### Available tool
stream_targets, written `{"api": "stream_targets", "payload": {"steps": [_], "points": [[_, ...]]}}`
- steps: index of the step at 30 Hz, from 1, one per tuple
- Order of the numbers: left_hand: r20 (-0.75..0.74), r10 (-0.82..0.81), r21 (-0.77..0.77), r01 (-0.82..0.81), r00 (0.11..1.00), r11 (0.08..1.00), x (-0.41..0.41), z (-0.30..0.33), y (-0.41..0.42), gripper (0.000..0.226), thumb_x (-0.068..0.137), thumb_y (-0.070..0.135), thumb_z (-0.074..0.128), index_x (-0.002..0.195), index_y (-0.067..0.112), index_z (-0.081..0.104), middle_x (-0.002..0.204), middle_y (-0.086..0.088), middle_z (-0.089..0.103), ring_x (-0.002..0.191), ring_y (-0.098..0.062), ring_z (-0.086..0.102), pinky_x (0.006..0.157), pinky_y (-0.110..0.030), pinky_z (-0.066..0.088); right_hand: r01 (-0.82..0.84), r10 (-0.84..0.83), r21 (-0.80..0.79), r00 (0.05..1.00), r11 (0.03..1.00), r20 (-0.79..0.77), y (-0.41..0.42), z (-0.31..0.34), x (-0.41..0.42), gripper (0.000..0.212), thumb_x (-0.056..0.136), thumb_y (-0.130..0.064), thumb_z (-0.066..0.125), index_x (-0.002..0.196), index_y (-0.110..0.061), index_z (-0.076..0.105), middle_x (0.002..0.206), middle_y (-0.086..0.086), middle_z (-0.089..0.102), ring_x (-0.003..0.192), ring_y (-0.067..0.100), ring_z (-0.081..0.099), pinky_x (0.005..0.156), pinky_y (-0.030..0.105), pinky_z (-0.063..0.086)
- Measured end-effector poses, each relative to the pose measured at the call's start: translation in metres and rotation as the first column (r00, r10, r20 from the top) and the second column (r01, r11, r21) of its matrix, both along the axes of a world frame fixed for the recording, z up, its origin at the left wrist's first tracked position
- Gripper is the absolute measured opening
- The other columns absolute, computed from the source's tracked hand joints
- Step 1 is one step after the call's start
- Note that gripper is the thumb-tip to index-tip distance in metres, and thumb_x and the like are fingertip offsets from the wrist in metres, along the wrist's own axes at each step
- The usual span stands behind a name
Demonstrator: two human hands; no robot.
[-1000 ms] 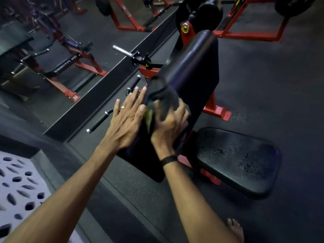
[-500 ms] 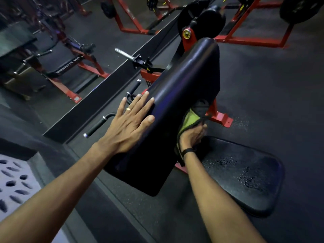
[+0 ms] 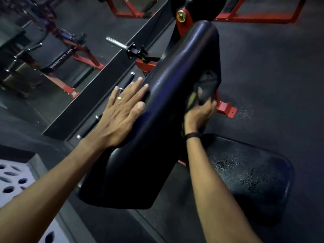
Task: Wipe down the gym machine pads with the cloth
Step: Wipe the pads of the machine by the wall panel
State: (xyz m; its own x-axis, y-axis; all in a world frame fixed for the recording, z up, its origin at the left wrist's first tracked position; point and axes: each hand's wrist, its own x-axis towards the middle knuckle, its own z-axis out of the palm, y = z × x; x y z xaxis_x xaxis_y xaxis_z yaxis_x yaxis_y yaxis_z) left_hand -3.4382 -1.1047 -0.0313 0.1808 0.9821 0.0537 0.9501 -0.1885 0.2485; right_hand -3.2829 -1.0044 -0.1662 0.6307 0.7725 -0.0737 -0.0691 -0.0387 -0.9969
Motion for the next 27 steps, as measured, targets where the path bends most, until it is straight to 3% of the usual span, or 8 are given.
{"api": "stream_targets", "payload": {"steps": [5, 8, 11, 16, 19, 21, 23, 27], "points": [[0.019, -0.106, 0.134, 0.103, 0.994, 0.986, 0.009, 0.012, 0.025, 0.063, 0.103, 0.051, 0.024, 0.135, 0.010, 0.059, 0.144, -0.004, 0.055, 0.134, -0.017, 0.049, 0.112, -0.035, 0.033, -0.019, -0.014, -0.099, 0.949, 0.995, -0.316, -0.104, -0.026, -0.030, 0.037, 0.093, -0.034, 0.064, 0.122, -0.012, 0.068, 0.116, 0.009, 0.067, 0.106, 0.023, 0.064, 0.095, 0.045, 0.051], [-0.020, -0.051, 0.206, 0.054, 0.998, 0.977, 0.028, 0.018, 0.067, 0.055, 0.104, 0.047, 0.024, 0.090, 0.005, 0.057, 0.093, -0.008, 0.056, 0.086, -0.030, 0.055, 0.080, -0.046, 0.042, -0.165, 0.135, 0.171, 0.975, 0.971, 0.174, -0.132, 0.007, -0.033, 0.036, 0.096, -0.036, 0.064, 0.129, -0.023, 0.064, 0.131, -0.001, 0.059, 0.117, 0.019, 0.057, 0.104, 0.030, 0.042], [0.050, -0.033, 0.238, 0.020, 0.998, 0.971, 0.036, 0.004, 0.083, 0.048, 0.103, 0.047, 0.028, 0.112, 0.010, 0.058, 0.123, -0.004, 0.052, 0.111, -0.022, 0.053, 0.094, -0.041, 0.039, -0.146, 0.047, 0.269, 0.938, 0.952, 0.344, -0.040, 0.021, -0.014, 0.041, 0.097, -0.040, 0.062, 0.130, -0.017, 0.065, 0.128, 0.008, 0.061, 0.116, 0.030, 0.057, 0.100, 0.035, 0.042], [-0.039, -0.147, 0.154, 0.151, 0.988, 0.976, 0.031, 0.001, 0.089, 0.061, 0.103, 0.051, 0.025, 0.154, 0.019, 0.037, 0.165, 0.005, 0.022, 0.151, -0.006, 0.019, 0.120, -0.028, 0.014, 0.024, -0.023, -0.027, 0.999, 0.999, 0.042, 0.054, -0.051, 0.020, 0.052, 0.094, -0.034, 0.052, 0.126, 0.005, 0.063, 0.123, 0.026, 0.062, 0.117, 0.041, 0.057, 0.103, 0.039, 0.041], [0.024, -0.174, 0.056, 0.173, 0.984, 0.983, 0.032, -0.003, 0.096, 0.065, 0.101, 0.054, 0.029, 0.154, 0.017, 0.039, 0.162, 0.004, 0.030, 0.150, -0.008, 0.024, 0.122, -0.030, 0.018, 0.099, -0.136, -0.103, 0.880, 0.990, -0.455, 0.007, -0.089, 0.012, 0.034, 0.100, -0.020, 0.046, 0.122, 0.003, 0.057, 0.106, 0.011, 0.067, 0.092, 0.008, 0.070, 0.084, 0.022, 0.054], [0.088, -0.192, 0.138, 0.179, 0.977, 0.974, 0.035, 0.001, 0.100, 0.060, 0.101, 0.049, 0.034, 0.144, 0.011, 0.053, 0.153, -0.002, 0.046, 0.143, -0.012, 0.038, 0.118, -0.026, 0.026, 0.113, -0.141, -0.144, 0.969, 0.983, -0.201, -0.054, -0.074, -0.003, 0.025, 0.100, -0.019, 0.051, 0.119, -0.004, 0.058, 0.095, -0.002, 0.068, 0.080, -0.007, 0.065, 0.075, 0.011, 0.050], [0.091, -0.192, 0.236, 0.166, 0.977, 0.957, 0.041, 0.004, 0.114, 0.055, 0.102, 0.043, 0.036, 0.122, 0.005, 0.069, 0.130, -0.008, 0.065, 0.123, -0.020, 0.058, 0.107, -0.034, 0.041, -0.082, 0.071, 0.037, 0.970, 0.996, 0.231, -0.098, -0.018, -0.013, 0.039, 0.094, -0.038, 0.062, 0.128, -0.019, 0.061, 0.116, -0.004, 0.063, 0.106, -0.004, 0.056, 0.093, 0.013, 0.041], [0.109, -0.095, 0.403, 0.043, 0.990, 0.914, 0.056, 0.002, 0.141, 0.058, 0.105, 0.037, 0.035, 0.072, -0.003, 0.061, 0.073, -0.012, 0.053, 0.069, -0.029, 0.052, 0.065, -0.052, 0.042, -0.153, 0.025, 0.289, 0.915, 0.945, 0.403, 0.004, 0.034, 0.002, 0.042, 0.096, -0.044, 0.059, 0.129, -0.021, 0.067, 0.124, 0.011, 0.062, 0.110, 0.032, 0.057, 0.091, 0.039, 0.043]]}}
